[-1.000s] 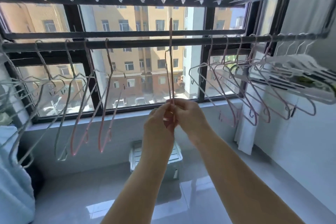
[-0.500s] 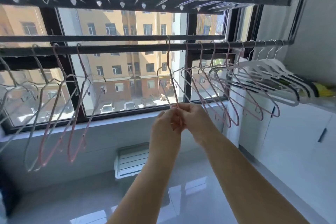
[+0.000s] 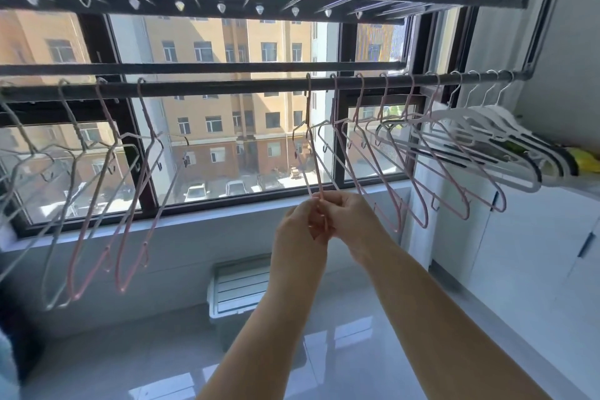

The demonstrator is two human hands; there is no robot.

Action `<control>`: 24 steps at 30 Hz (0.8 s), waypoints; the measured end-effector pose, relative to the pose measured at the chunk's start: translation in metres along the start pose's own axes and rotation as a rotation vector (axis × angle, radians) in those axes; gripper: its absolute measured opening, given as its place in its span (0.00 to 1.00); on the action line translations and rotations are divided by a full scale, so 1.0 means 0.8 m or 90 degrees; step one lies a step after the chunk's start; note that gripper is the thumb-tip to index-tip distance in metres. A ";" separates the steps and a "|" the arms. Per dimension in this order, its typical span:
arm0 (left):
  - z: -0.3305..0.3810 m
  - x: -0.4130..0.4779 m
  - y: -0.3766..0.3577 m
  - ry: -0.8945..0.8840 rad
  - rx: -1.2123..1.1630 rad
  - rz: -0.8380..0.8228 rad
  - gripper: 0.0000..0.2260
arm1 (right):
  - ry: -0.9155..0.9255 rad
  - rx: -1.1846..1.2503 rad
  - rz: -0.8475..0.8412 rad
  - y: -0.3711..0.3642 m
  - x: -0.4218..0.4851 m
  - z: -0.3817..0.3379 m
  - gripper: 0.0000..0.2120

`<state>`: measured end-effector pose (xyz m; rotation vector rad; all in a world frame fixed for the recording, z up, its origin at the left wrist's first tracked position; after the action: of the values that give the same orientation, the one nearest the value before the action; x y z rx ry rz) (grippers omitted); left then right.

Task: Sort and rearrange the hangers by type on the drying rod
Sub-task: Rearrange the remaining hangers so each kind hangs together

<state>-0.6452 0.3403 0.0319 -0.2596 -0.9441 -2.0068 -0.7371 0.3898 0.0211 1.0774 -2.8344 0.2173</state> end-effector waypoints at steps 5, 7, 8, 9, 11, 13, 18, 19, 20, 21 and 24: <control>-0.006 -0.007 -0.003 0.004 -0.026 -0.010 0.13 | -0.033 0.007 0.032 0.003 -0.001 0.011 0.09; -0.005 -0.012 0.003 0.002 -0.047 -0.024 0.15 | -0.032 -0.009 0.035 0.000 -0.007 0.010 0.09; -0.006 -0.015 0.008 0.000 -0.047 -0.032 0.17 | -0.020 -0.043 0.039 -0.001 -0.012 0.005 0.10; -0.009 -0.019 0.017 0.000 -0.035 -0.034 0.19 | 0.001 -0.103 0.045 -0.003 -0.018 -0.002 0.12; -0.017 -0.024 0.050 -0.010 0.005 0.001 0.22 | 0.074 -0.284 0.090 -0.005 -0.032 -0.020 0.19; -0.028 -0.030 0.101 -0.028 0.049 0.083 0.22 | 0.204 -0.419 0.169 -0.015 -0.054 -0.050 0.23; -0.080 -0.058 0.223 -0.007 0.124 0.273 0.20 | 0.337 -0.396 0.072 -0.101 -0.081 -0.064 0.21; -0.093 -0.067 0.240 0.007 0.124 0.292 0.19 | 0.318 -0.379 0.022 -0.125 -0.078 -0.056 0.21; -0.106 -0.075 0.253 0.024 0.123 0.304 0.19 | 0.295 -0.362 -0.028 -0.151 -0.074 -0.048 0.21; -0.119 -0.083 0.264 0.044 0.123 0.307 0.19 | 0.267 -0.340 -0.077 -0.180 -0.069 -0.039 0.21; -0.151 -0.099 0.284 0.094 0.121 0.267 0.19 | 0.147 -0.253 -0.208 -0.263 -0.059 -0.010 0.21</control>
<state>-0.3996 0.2311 0.0275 -0.1836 -0.8947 -1.5217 -0.5616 0.2663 0.0424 1.2949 -2.3190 -0.2238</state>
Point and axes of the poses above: each hand's wrist, its own x-axis towards the middle knuckle, its own y-axis out of the back of the hand, z = x × y, the point moved 9 cm from there along x, towards the middle knuckle, and after that the axes turned 10 degrees about x, right-handed, at the moved point
